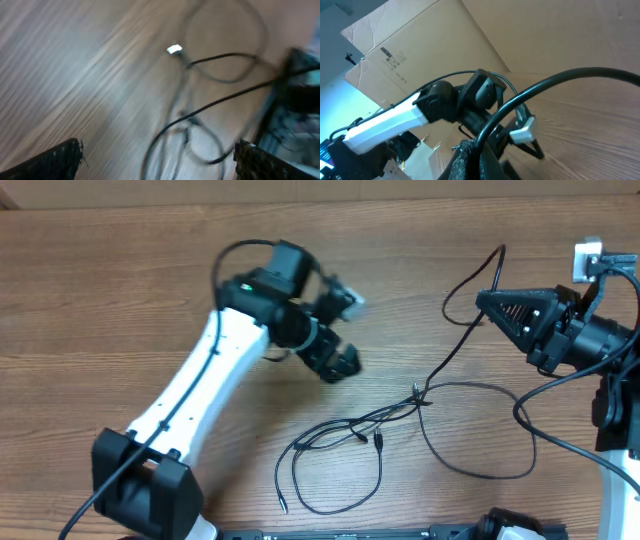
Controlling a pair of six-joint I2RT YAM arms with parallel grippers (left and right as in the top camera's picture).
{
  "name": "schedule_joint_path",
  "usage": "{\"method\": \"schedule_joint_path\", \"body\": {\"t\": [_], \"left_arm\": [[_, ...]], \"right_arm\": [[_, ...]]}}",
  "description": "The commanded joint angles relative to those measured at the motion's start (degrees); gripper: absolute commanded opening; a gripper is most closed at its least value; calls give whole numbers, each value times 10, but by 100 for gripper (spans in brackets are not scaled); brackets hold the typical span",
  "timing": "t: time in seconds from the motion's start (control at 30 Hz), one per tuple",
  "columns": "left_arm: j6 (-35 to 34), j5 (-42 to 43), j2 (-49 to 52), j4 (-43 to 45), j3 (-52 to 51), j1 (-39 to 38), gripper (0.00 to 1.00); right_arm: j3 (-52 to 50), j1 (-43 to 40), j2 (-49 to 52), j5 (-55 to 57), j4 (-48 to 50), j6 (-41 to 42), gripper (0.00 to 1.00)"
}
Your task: Untangle cables
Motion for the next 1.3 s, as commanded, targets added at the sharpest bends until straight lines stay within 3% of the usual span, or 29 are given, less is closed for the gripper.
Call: {"method": "schedule_joint_path", "body": {"t": [0.0,0.2,0.4,0.8,1.07,1.13,1.2,1.23,1.27], "left_arm": [[67,157,4,51,-2,-45,100],[111,245,4,119,-2,-78,99],[139,257,4,122,-2,-96,100],[101,252,4,246,-2,-132,100],[89,235,4,268,-2,-146,98],[89,235,4,271,-2,-148,77],[89,229,4,274,-2,-148,40],[89,222,4,274,-2,-148,15],[88,212,4,274,-2,-148,4]], "right_arm": [[18,-3,8,-3,0,3,4],[18,-3,26,-3,0,3,4],[18,-3,46,-3,0,3,4],[18,-3,56,-4,-1,2,4],[18,-3,56,-12,-5,2,4],[18,-3,56,-12,-7,2,4],[18,-3,56,-12,-9,2,4],[18,-3,56,-12,-9,2,4],[18,-3,56,-12,-10,2,4]]}}
